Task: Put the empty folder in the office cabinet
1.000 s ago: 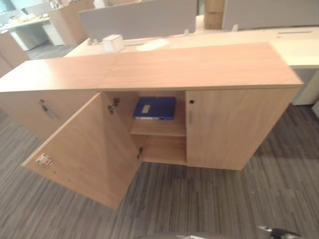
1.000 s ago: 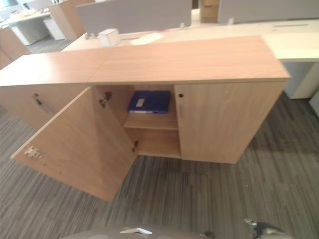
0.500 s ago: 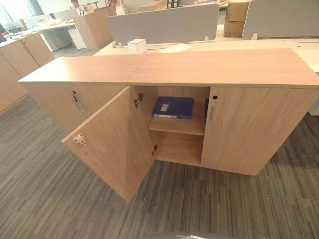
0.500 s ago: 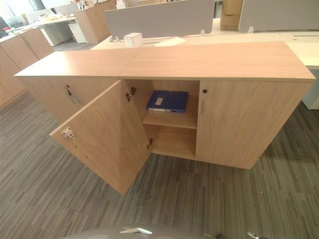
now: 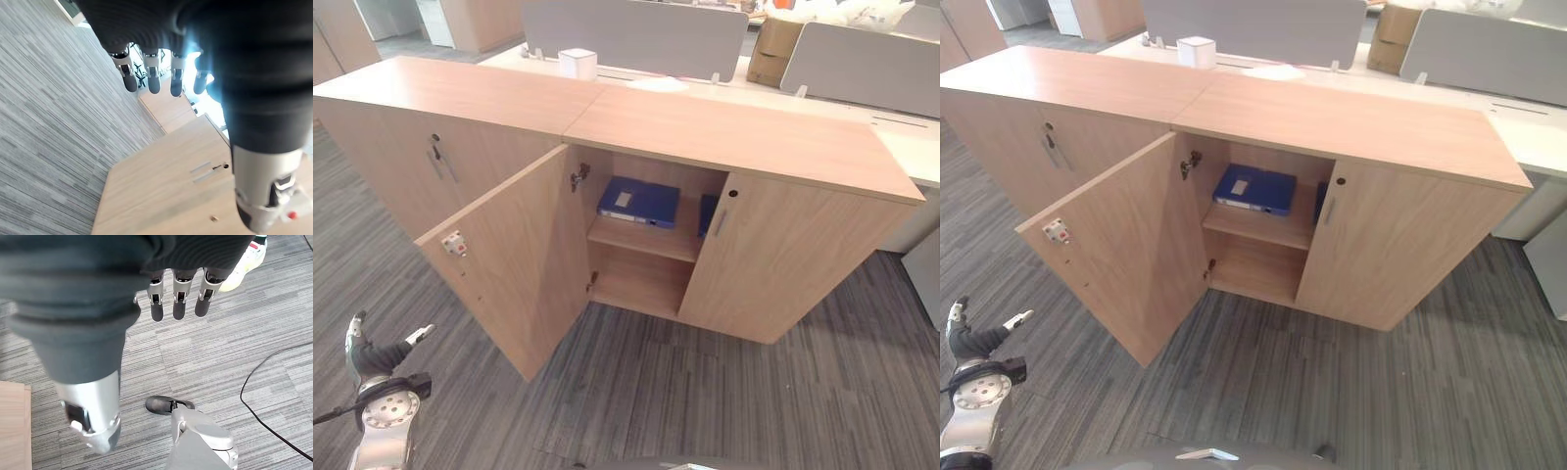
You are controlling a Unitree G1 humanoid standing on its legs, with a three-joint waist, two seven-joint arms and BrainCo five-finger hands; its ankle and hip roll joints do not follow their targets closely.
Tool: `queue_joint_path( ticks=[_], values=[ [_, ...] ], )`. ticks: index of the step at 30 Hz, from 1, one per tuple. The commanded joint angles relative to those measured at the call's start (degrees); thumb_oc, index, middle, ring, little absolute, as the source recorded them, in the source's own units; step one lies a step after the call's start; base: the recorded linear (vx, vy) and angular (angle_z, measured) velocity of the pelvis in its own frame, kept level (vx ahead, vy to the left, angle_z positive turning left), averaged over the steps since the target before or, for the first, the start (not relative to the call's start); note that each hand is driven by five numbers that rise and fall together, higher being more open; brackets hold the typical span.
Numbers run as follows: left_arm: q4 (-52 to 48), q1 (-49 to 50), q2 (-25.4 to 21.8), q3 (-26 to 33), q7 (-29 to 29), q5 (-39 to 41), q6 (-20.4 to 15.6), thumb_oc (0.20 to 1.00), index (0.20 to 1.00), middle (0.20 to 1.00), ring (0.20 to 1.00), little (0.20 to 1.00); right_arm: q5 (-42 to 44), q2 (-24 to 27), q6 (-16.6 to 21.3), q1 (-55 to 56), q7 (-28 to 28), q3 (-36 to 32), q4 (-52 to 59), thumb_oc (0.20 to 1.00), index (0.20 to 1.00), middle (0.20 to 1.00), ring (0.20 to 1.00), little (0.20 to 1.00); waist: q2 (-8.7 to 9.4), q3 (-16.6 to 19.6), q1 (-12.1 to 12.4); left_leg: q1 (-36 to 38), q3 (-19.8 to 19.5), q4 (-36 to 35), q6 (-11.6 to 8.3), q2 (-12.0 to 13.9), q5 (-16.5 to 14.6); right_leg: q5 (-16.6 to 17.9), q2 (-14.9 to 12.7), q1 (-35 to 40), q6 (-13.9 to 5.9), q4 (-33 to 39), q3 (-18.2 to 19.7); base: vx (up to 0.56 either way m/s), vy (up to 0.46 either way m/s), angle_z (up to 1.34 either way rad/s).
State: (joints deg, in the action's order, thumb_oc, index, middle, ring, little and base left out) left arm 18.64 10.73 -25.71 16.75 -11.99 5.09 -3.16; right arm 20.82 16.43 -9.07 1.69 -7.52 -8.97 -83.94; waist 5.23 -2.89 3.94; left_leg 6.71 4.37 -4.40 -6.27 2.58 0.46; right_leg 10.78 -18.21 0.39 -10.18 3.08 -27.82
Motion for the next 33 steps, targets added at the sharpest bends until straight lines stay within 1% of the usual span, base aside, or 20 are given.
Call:
queue_joint_path(
  ticks=[1, 5, 8, 10, 11, 15, 16, 17, 18, 19, 20, 21, 22, 25, 28, 29, 32, 33],
  values=[
    [-4.35, -3.3, -0.72, 1.84, -0.33, -2.58, -4.11, 1.0, 1.0, 1.0, 1.0, 1.0, -1.18, 0.39, 0.73, -3.91, -0.03, 2.23, -3.52, 1.0, 1.0, 1.0, 1.0, 1.0, -0.56, -0.87, 0.5, 1.09, 0.6, -0.6, 3.73, -2.61, -7.61, 1.9, -1.74, -4.98, -2.74, -0.48, -1.08, 0.0, 0.0, 0.0],
    [-7.42, -3.63, 0.87, 0.34, 1.19, -2.39, -4.49, 1.0, 1.0, 1.0, 1.0, 1.0, -0.84, 0.25, 0.91, -3.48, 0.24, 1.76, -3.81, 1.0, 1.0, 1.0, 1.0, 1.0, -0.05, -0.31, -0.16, 1.56, 0.97, -0.6, 3.9, -2.76, -7.92, 2.29, -1.81, -4.84, -2.79, -0.36, -0.87, 0.0, -0.003, -0.02],
    [-8.04, -4.22, 0.76, -0.49, 1.83, -3.03, -4.67, 1.0, 1.0, 1.0, 1.0, 1.0, 0.35, 0.23, 1.08, -3.18, 0.41, 0.92, -3.83, 1.0, 1.0, 1.0, 1.0, 1.0, 0.26, 0.37, -0.73, 1.94, 1.23, -0.6, 3.85, -2.67, -8.11, 2.51, -1.82, -4.68, -2.86, -0.23, -0.62, 0.02, -0.012, -0.1],
    [-6.76, -5.46, 0.07, -1.11, 1.7, -3.18, -4.67, 1.0, 1.0, 1.0, 1.0, 1.0, 1.81, 0.45, 1.3, -3.11, 0.74, 0.36, -3.46, 1.0, 1.0, 1.0, 1.0, 1.0, 0.38, 0.82, -1.29, 2.18, 1.39, -0.6, 3.74, -2.63, -8.18, 2.6, -1.76, -4.54, -2.88, -0.13, -0.37, 0.03, -0.012, -0.08],
    [-5.7, -7.27, -0.88, -2.36, 1.63, -4.06, -4.51, 1.0, 1.0, 1.0, 1.0, 1.0, 3.5, 0.7, 1.59, -2.9, 1.13, -0.2, -3.17, 1.0, 1.0, 1.0, 1.0, 1.0, 0.46, 1.13, -1.87, 2.44, 1.56, -0.6, 3.68, -2.53, -8.19, 2.67, -1.61, -4.42, -2.85, -0.11, -0.19, 0.02, -0.007, -0.04],
    [-4.59, -8.86, -1.98, -3.45, 0.81, -5.38, -4.23, 1.0, 1.0, 1.0, 1.0, 1.0, 4.57, 0.96, 1.9, -2.54, 1.51, -0.76, -3.06, 1.0, 1.0, 1.0, 1.0, 1.0, 0.49, 1.49, -2.59, 2.85, 1.86, -0.6, 3.67, -2.42, -8.36, 2.93, -1.33, -4.43, -2.9, 0.01, 0.17, 0.01, -0.002, -0.03],
    [-3.96, -9.28, -2.74, -3.44, 0.38, -5.94, -4.07, 1.0, 1.0, 1.0, 1.0, 1.0, 4.8, 1.16, 1.91, -2.42, 1.56, -0.92, -3.07, 1.0, 1.0, 1.0, 1.0, 1.0, 0.42, 1.57, -2.88, 3.01, 2.03, -0.6, 3.71, -2.43, -8.41, 3.08, -1.24, -4.53, -2.95, 0.04, 0.2, -0.01, 0.005, -0.12],
    [-0.9, -10.06, -4.88, -3.03, -1.16, -6.74, -3.75, 1.0, 1.0, 1.0, 1.0, 1.0, 5.29, 1.44, 1.97, -2.28, 1.52, -1.03, -2.85, 1.0, 1.0, 1.0, 1.0, 1.0, 0.37, 1.59, -3.19, 3.26, 2.51, -0.6, 3.79, -2.46, -8.45, 3.43, -1.06, -4.81, -3.08, 0.08, 0.39, -0.01, 0.005, -0.17],
    [-0.74, -10.17, -4.95, -3.09, -1.2, -6.72, -3.84, 1.0, 1.0, 1.0, 1.0, 1.0, 5.31, 1.4, 1.97, -2.3, 1.53, -1.04, -2.85, 1.0, 1.0, 1.0, 1.0, 1.0, 0.42, 1.57, -3.14, 3.26, 2.55, -0.6, 3.79, -2.47, -8.46, 3.44, -1.05, -4.83, -3.08, 0.08, 0.44, -0.01, 0.009, -0.2],
    [2.15, -10.53, -6.57, -2.19, -2.36, -6.96, -3.08, 1.0, 1.0, 1.0, 1.0, 1.0, 5.52, 1.71, 1.96, -2.17, 1.38, -1.07, -2.78, 1.0, 1.0, 1.0, 1.0, 1.0, 0.31, 1.63, -3.32, 3.43, 2.94, -0.6, 3.83, -2.48, -8.48, 3.61, -0.93, -5.07, -3.14, 0.06, 0.54, 0.0, 0.006, -0.19],
    [3.88, -10.93, -7.87, -1.59, -2.9, -6.67, -3.05, 1.0, 1.0, 1.0, 1.0, 1.0, 5.84, 1.7, 2.01, -2.12, 1.32, -1.24, -2.72, 1.0, 1.0, 1.0, 1.0, 1.0, 0.37, 1.62, -3.26, 3.55, 3.22, -0.6, 3.86, -2.5, -8.53, 3.69, -0.86, -5.16, -3.16, 0.07, 0.66, 0.0, 0.006, -0.13],
    [3.88, -10.93, -7.87, -1.59, -2.9, -6.67, -3.05, 1.0, 1.0, 1.0, 1.0, 1.0, 5.84, 1.7, 2.01, -2.12, 1.32, -1.24, -2.72, 1.0, 1.0, 1.0, 1.0, 1.0, 0.37, 1.62, -3.26, 3.55, 3.22, -0.6, 3.86, -2.5, -8.53, 3.69, -0.86, -5.16, -3.16, 0.07, 0.66, 0.02, 0.01, -0.19],
    [7.96, -10.52, -11.13, 0.79, -4.73, -6.76, -2.29, 1.0, 1.0, 1.0, 1.0, 1.0, 6.52, 1.74, 2.03, -1.89, 1.06, -1.37, -2.6, 1.0, 1.0, 1.0, 1.0, 1.0, 0.4, 1.75, -3.27, 3.9, 3.87, -0.6, 3.87, -2.5, -8.58, 3.85, -0.75, -5.23, -3.25, 0.04, 0.83, 0.02, 0.02, -0.17],
    [13.79, -8.56, -17.96, 6.23, -6.2, -6.23, -1.72, 1.0, 1.0, 1.0, 1.0, 1.0, 8.43, 2.13, 2.2, -1.24, 0.79, -2.46, -2.91, 1.0, 1.0, 1.0, 1.0, 1.0, 0.41, 2.03, -3.1, 4.4, 4.46, -0.6, 3.88, -2.59, -8.71, 4.0, -0.59, -5.17, -3.43, 0.08, 1.08, 0.01, 0.029, -0.24],
    [18.75, -7.04, -22.26, 9.67, -7.26, -6.04, -1.47, 1.0, 1.0, 1.0, 1.0, 1.0, 9.02, 2.1, 2.26, -0.23, 0.7, -2.96, -3.49, 1.0, 1.0, 1.0, 1.0, 1.0, 0.59, 2.38, -3.08, 4.74, 4.69, -0.6, 3.9, -2.6, -8.83, 4.09, -0.6, -5.07, -3.59, 0.07, 1.07, 0.01, 0.013, -0.08],
    [19.63, -5.64, -23.39, 11.42, -7.94, -5.86, -1.44, 1.0, 1.0, 1.0, 1.0, 1.0, 8.74, 2.06, 2.05, 0.07, 0.52, -3.05, -3.82, 1.0, 1.0, 1.0, 1.0, 1.0, 0.68, 2.36, -2.92, 4.75, 4.7, -0.6, 3.91, -2.59, -8.81, 4.18, -0.65, -5.07, -3.69, -0.02, 0.86, 0.0, 0.0, 0.0],
    [19.01, -4.58, -23.47, 12.57, -8.26, -5.97, -1.5, 1.0, 1.0, 1.0, 1.0, 1.0, 8.38, 1.97, 2.01, 0.15, 0.43, -2.8, -3.92, 1.0, 1.0, 1.0, 1.0, 1.0, 0.75, 2.39, -2.89, 4.76, 4.65, -0.6, 3.92, -2.61, -8.82, 4.26, -0.7, -5.06, -3.72, -0.03, 0.8, 0.0, 0.0, 0.0],
    [17.55, -3.26, -23.81, 13.6, -8.99, -6.78, -2.04, 1.0, 1.0, 1.0, 1.0, 1.0, 7.89, 1.8, 2.09, 0.15, 0.37, -2.5, -3.98, 1.0, 1.0, 1.0, 1.0, 1.0, 0.83, 2.26, -2.58, 4.74, 4.62, -0.6, 3.9, -2.65, -8.75, 4.37, -0.72, -5.1, -3.74, 0.05, 0.68, -0.02, 0.014, 0.04]
  ],
)
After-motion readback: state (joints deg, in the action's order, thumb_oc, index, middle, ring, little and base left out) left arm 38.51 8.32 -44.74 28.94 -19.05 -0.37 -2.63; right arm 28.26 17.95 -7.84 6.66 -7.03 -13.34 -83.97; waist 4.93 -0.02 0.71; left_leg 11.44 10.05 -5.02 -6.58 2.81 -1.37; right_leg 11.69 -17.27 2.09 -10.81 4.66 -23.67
